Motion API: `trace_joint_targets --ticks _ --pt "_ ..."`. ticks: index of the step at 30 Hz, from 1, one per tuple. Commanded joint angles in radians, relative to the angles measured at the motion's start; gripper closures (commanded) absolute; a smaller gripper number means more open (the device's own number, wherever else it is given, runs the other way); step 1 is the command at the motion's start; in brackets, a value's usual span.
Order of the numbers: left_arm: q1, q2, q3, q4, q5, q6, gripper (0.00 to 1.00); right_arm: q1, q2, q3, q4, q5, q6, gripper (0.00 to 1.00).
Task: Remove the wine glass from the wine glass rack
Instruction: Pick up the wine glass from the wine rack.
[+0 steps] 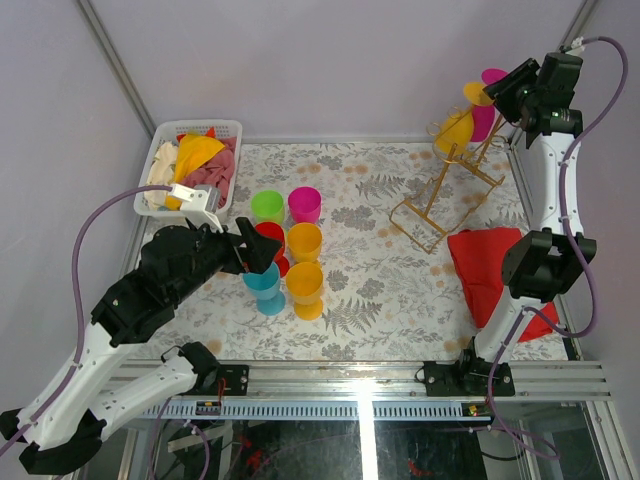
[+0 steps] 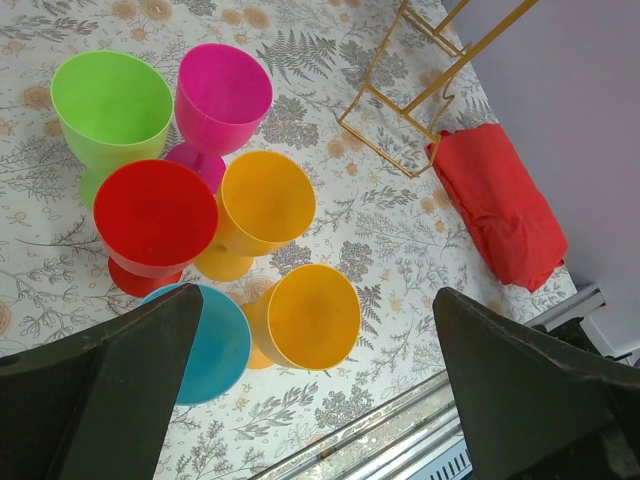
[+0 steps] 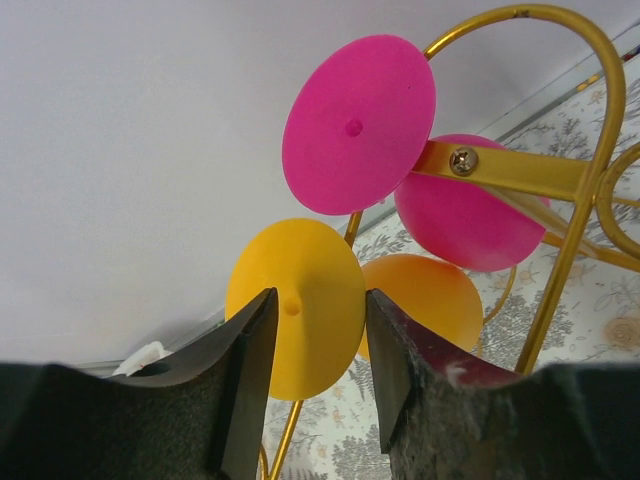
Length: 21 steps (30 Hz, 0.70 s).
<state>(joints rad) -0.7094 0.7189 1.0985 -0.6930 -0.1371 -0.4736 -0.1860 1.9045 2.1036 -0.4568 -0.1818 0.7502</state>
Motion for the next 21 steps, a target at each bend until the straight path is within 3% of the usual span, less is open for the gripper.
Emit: trace_joint_targets --ticks 1,9,13,18,21 --pt "0.008 -0.002 0.024 0.003 -0.009 0.015 0.0 -0.005 -0.022 -0.01 0.075 -0.047 0.058 0.54" --pt "0.007 -0.006 0.028 -0.002 -0.009 0.015 0.0 -0.006 -0.02 -0.032 0.073 -0.03 0.084 0.52" --pt "0.007 -0.002 0.029 -0.002 -0.008 0.014 0.0 -0.005 -0.022 -0.039 0.073 -0.033 0.085 0.65" --pt "0.007 -0.001 0.027 -0.002 0.001 0.013 0.0 -0.005 -0.055 -0.056 0.077 0.016 0.079 0.72" --pt "0.007 -0.002 0.025 -0.001 0.0 0.012 0.0 -0.006 -0.072 -0.064 0.094 0.009 0.088 0.83"
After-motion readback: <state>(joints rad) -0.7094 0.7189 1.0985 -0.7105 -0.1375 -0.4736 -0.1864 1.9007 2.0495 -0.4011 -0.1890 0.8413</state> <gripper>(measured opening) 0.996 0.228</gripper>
